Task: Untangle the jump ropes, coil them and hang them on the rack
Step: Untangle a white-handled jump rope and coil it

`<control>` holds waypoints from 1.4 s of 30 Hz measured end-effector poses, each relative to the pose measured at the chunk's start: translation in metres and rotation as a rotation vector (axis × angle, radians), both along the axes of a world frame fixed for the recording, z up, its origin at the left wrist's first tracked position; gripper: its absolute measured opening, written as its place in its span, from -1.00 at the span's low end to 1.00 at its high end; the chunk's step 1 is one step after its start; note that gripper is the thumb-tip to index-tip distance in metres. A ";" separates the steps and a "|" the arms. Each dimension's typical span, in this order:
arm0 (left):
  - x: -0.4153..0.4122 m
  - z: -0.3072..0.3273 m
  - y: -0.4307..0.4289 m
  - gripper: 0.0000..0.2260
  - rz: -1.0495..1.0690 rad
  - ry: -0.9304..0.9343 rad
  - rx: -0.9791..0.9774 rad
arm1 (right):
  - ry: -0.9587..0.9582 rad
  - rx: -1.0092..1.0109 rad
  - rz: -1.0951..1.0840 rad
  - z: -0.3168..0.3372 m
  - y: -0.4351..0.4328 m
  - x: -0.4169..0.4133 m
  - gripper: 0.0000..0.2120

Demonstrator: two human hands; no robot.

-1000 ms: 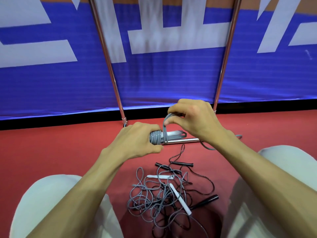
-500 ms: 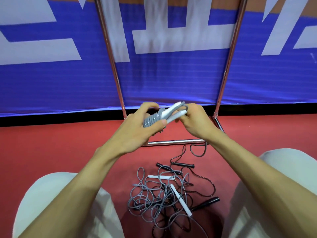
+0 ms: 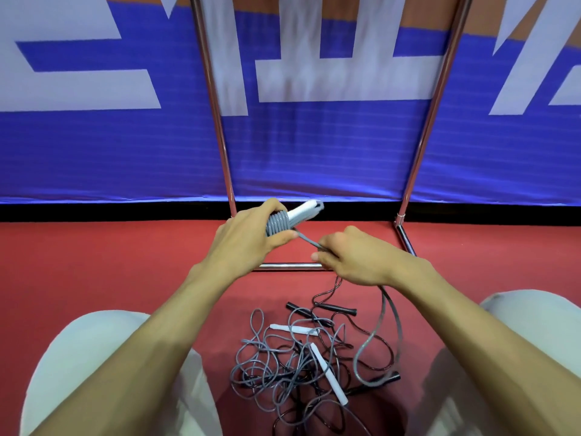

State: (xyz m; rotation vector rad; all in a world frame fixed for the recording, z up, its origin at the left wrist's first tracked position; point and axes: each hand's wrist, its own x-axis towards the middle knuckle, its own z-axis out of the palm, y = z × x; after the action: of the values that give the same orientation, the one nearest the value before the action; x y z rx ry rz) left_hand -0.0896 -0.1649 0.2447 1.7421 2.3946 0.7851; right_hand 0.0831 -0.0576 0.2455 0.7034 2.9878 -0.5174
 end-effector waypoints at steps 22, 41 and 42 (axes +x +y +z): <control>0.026 0.008 -0.008 -0.75 -0.241 0.128 -0.179 | 0.546 0.128 -0.035 0.008 0.019 0.002 -0.79; 0.012 0.014 -0.003 -0.87 0.065 -0.569 0.253 | 0.067 -0.048 -0.044 0.000 -0.002 -0.011 -0.58; 0.009 0.012 -0.003 -0.83 0.080 -0.464 0.234 | 0.054 0.010 -0.046 0.003 -0.003 -0.009 -0.61</control>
State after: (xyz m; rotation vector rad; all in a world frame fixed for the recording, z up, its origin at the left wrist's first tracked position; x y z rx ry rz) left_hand -0.0804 -0.1678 0.2564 1.3383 2.1313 1.3563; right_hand 0.0737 -0.0606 0.2482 0.7730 3.0330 -0.5329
